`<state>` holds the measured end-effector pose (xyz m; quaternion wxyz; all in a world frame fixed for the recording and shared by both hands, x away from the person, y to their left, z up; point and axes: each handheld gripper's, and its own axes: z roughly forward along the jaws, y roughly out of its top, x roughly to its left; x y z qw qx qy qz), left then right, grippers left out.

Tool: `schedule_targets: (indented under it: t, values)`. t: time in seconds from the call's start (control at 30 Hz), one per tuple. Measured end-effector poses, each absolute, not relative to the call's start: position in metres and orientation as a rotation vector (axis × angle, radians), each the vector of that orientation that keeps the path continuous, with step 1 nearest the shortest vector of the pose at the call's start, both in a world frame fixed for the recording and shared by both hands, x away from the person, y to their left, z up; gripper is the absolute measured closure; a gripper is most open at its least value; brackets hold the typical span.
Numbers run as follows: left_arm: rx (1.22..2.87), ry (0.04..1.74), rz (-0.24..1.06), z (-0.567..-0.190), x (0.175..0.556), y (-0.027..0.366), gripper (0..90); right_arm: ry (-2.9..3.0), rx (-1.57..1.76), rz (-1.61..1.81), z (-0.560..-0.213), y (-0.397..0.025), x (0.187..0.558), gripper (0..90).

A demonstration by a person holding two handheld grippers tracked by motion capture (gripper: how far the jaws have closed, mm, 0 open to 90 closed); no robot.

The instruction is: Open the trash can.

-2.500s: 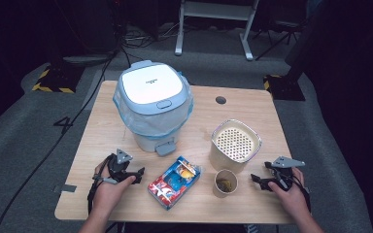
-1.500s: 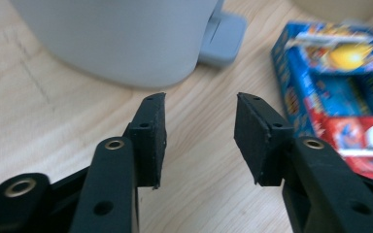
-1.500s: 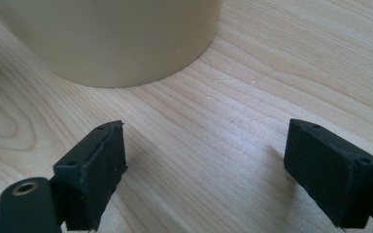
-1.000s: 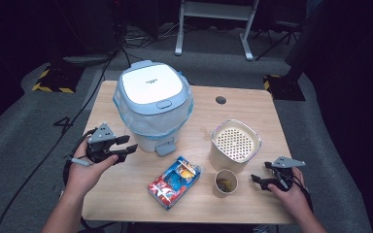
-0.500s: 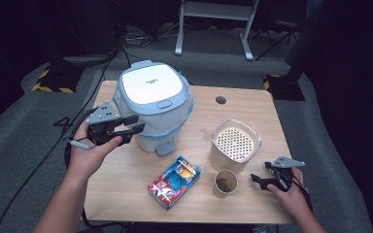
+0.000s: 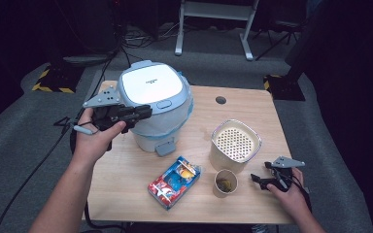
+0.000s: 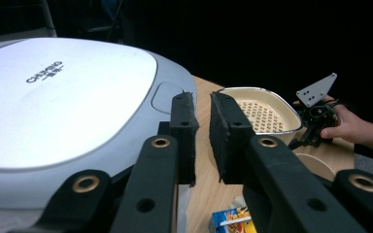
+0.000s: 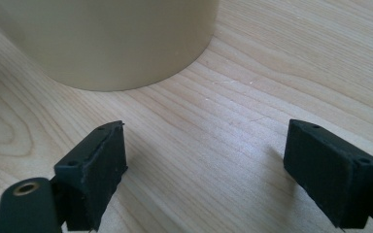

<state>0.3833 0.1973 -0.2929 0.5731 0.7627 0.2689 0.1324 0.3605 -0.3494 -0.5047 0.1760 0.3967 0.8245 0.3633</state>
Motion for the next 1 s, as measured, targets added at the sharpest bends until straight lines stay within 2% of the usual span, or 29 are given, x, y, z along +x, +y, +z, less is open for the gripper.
schedule_targets:
  t: [0.27,0.37,0.6,1.0]
  values:
    - [1.748,0.641,0.246,-0.291,0.396,0.190,89.6,2.335,1.123,1.029,-0.505,-0.349,0.361,15.8]
    - [1.777,0.661,0.282,-0.293,0.406,0.183,89.9,2.335,1.123,1.029,-0.505,-0.349,0.360,15.8]
    - [1.787,0.675,0.279,-0.295,0.417,0.169,89.9,2.335,1.123,1.029,-0.505,-0.349,0.360,15.7]
    - [1.829,0.707,0.320,-0.296,0.420,0.156,90.0,2.335,1.123,1.027,-0.505,-0.349,0.360,15.7]
